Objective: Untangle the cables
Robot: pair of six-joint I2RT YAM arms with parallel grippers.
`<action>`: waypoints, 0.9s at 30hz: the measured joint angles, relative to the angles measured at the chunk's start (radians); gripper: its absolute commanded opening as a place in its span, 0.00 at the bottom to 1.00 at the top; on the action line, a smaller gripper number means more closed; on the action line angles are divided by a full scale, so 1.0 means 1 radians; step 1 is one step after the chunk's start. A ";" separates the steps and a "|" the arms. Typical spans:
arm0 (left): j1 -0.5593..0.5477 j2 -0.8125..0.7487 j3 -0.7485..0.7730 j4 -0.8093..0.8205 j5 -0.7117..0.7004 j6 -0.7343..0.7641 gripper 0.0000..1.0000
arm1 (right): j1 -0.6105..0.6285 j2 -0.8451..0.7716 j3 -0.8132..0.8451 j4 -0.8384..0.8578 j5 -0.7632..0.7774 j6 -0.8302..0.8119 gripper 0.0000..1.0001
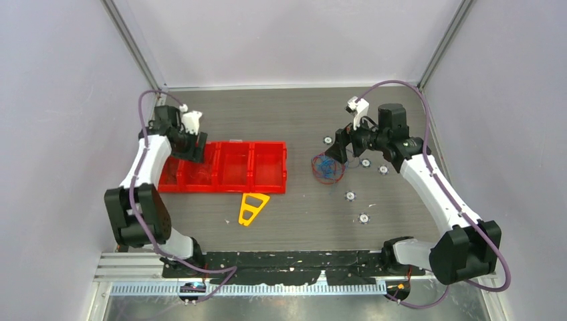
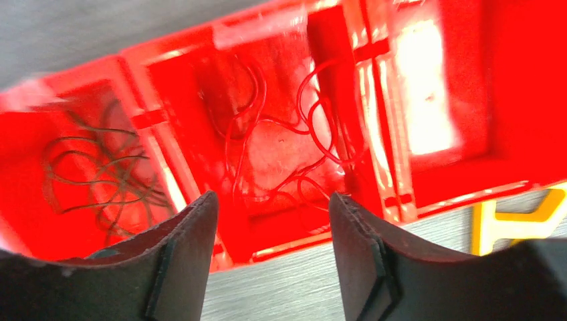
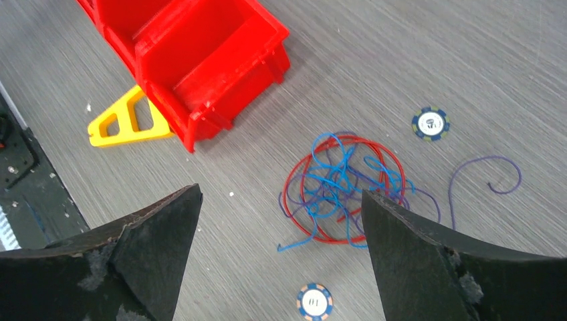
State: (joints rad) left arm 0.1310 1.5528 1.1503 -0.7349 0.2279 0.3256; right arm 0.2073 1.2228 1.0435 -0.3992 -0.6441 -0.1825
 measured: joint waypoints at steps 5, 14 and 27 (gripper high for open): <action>0.000 -0.138 0.126 -0.055 0.043 0.000 0.86 | 0.000 0.049 0.019 -0.089 0.050 -0.073 0.97; -0.304 -0.188 0.184 0.093 0.232 -0.034 0.81 | 0.000 0.250 0.019 -0.180 0.178 -0.176 0.92; -0.658 0.128 0.234 0.293 0.332 -0.191 0.74 | -0.005 0.573 0.099 -0.144 0.298 -0.187 0.43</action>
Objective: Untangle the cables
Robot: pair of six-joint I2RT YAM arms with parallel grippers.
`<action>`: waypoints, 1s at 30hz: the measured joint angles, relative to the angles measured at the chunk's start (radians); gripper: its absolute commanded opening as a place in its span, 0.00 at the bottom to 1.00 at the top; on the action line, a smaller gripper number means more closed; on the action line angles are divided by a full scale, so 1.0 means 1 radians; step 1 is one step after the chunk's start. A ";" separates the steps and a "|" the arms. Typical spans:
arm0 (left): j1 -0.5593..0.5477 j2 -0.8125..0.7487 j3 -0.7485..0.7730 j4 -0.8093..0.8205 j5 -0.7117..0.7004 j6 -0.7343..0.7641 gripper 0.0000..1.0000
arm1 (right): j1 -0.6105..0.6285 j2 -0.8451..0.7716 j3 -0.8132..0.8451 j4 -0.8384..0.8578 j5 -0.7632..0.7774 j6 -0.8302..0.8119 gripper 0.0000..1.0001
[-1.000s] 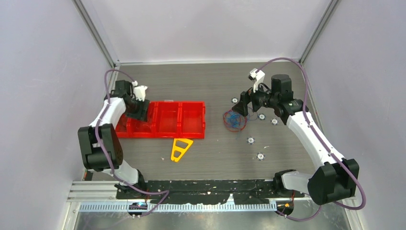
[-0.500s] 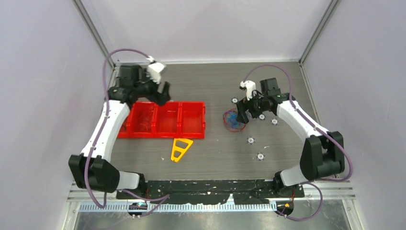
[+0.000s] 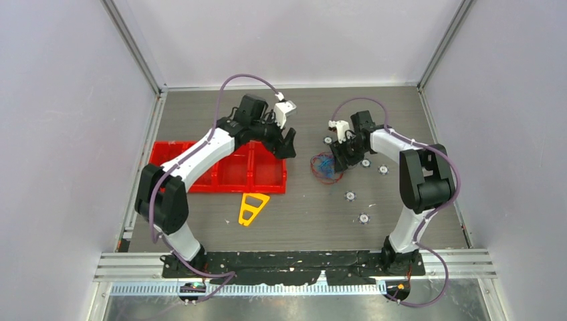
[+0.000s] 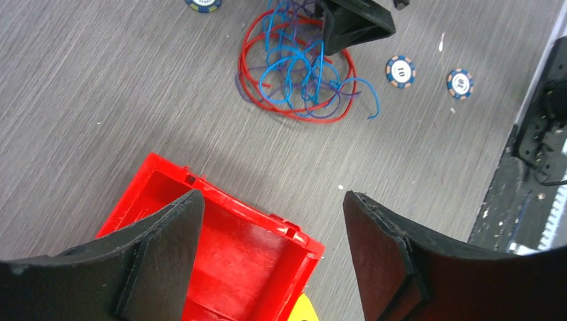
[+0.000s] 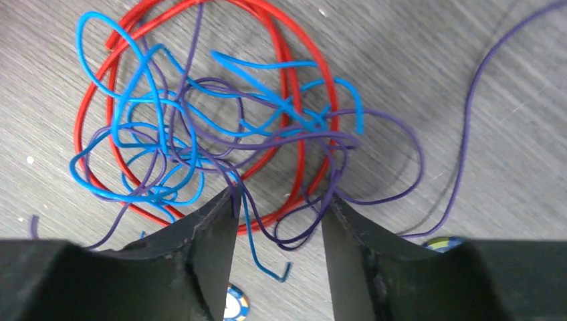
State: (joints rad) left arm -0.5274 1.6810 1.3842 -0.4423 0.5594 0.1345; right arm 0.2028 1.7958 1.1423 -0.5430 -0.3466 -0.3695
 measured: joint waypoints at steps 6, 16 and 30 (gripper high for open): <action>-0.007 0.026 0.019 0.064 0.058 -0.033 0.55 | -0.027 -0.032 -0.012 0.042 -0.065 -0.021 0.06; -0.116 0.132 0.080 0.137 0.168 0.186 0.49 | -0.048 -0.315 -0.104 0.066 -0.296 -0.100 0.05; -0.219 0.142 0.024 0.165 0.141 0.501 0.35 | -0.047 -0.360 -0.138 0.063 -0.371 -0.108 0.06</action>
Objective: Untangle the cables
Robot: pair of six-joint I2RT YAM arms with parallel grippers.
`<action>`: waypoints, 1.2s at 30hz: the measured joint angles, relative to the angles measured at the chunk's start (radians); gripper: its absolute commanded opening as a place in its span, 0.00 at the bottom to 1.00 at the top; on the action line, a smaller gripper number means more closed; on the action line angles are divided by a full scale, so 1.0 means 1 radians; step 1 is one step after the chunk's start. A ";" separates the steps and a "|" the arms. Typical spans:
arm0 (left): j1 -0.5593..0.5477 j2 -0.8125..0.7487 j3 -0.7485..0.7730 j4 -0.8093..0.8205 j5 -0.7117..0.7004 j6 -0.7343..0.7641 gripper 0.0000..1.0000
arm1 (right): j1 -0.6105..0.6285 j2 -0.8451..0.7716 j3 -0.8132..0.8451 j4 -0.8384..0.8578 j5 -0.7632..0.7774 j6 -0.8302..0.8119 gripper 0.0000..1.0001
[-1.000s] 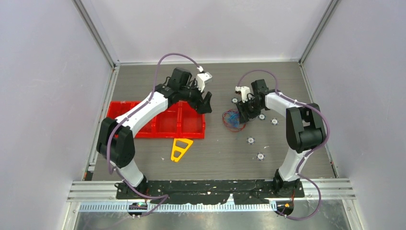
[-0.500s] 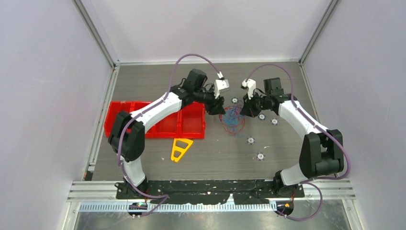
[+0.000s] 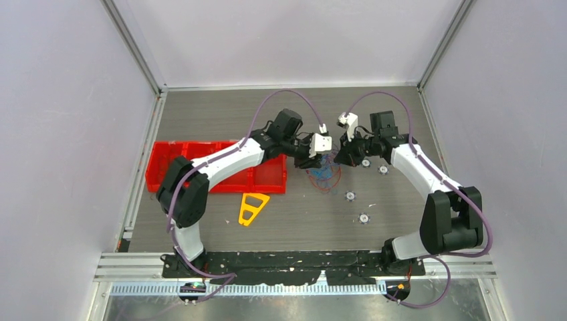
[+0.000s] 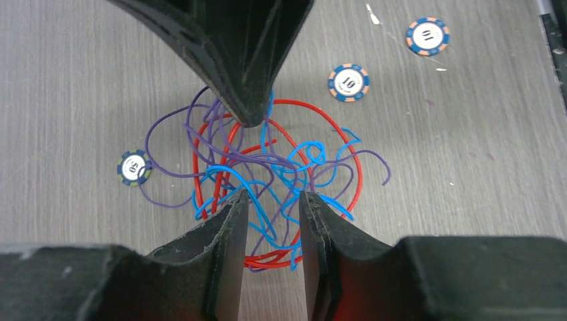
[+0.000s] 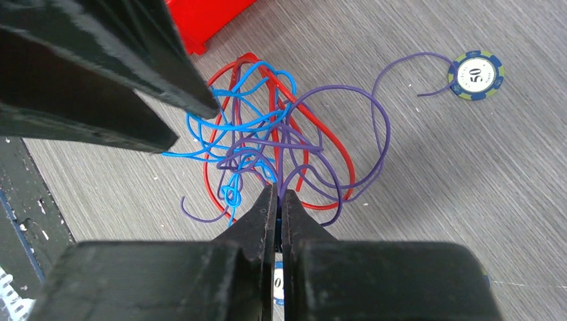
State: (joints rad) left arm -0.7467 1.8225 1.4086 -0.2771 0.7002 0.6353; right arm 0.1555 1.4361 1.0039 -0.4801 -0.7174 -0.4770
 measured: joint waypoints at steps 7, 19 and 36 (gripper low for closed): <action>-0.001 0.008 -0.027 0.074 -0.092 -0.048 0.38 | 0.000 -0.035 -0.010 0.001 -0.013 0.002 0.06; 0.001 -0.036 -0.077 0.099 -0.123 -0.167 0.00 | 0.000 -0.037 -0.023 0.003 0.013 0.009 0.13; 0.173 -0.374 0.289 0.095 -0.109 -0.465 0.00 | -0.076 0.172 -0.024 0.016 0.243 -0.012 0.05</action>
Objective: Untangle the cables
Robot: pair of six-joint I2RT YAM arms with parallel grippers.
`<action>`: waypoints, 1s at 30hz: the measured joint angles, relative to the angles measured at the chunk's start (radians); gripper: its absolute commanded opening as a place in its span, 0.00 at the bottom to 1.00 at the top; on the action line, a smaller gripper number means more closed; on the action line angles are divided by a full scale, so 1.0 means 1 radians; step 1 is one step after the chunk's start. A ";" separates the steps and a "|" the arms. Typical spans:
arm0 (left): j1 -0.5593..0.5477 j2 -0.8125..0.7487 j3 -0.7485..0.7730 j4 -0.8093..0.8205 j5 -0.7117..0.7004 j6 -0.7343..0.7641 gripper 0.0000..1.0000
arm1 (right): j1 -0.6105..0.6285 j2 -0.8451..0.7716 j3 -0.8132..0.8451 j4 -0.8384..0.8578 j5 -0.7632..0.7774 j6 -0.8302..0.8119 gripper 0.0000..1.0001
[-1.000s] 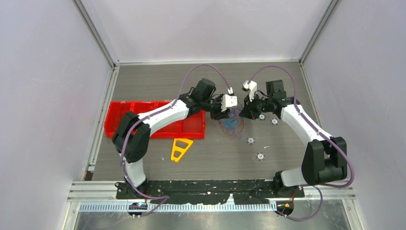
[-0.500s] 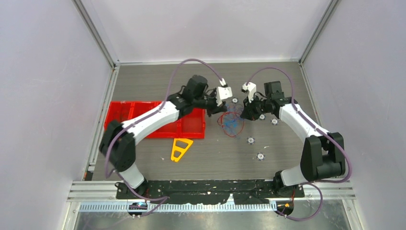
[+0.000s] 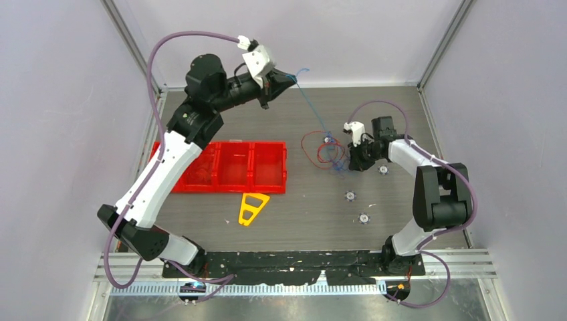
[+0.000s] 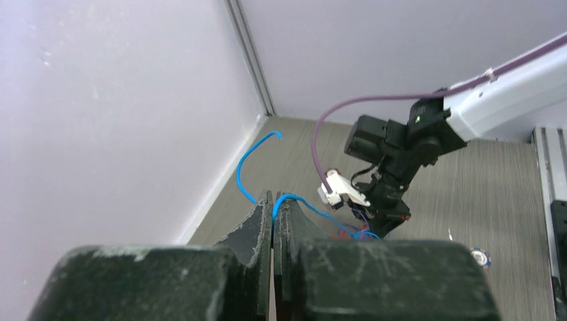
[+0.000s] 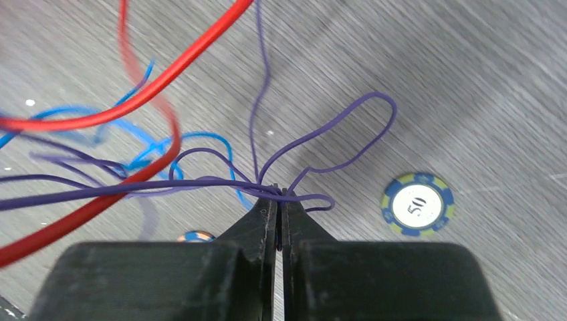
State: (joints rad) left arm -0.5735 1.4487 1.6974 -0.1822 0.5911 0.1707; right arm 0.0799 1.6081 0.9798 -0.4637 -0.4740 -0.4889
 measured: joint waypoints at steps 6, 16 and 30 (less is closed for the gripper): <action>0.012 0.006 0.069 -0.002 -0.005 -0.057 0.00 | -0.067 0.031 0.010 -0.034 0.064 -0.044 0.10; 0.024 0.082 0.221 -0.001 0.025 -0.245 0.00 | -0.143 0.040 0.057 -0.163 0.053 -0.125 0.71; -0.031 0.163 0.184 -0.012 0.051 -0.348 0.00 | -0.032 -0.472 0.020 0.272 -0.296 0.212 0.95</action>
State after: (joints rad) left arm -0.6048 1.6112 1.8816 -0.1944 0.6426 -0.1768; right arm 0.0475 1.1366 1.0000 -0.1921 -0.7704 -0.2768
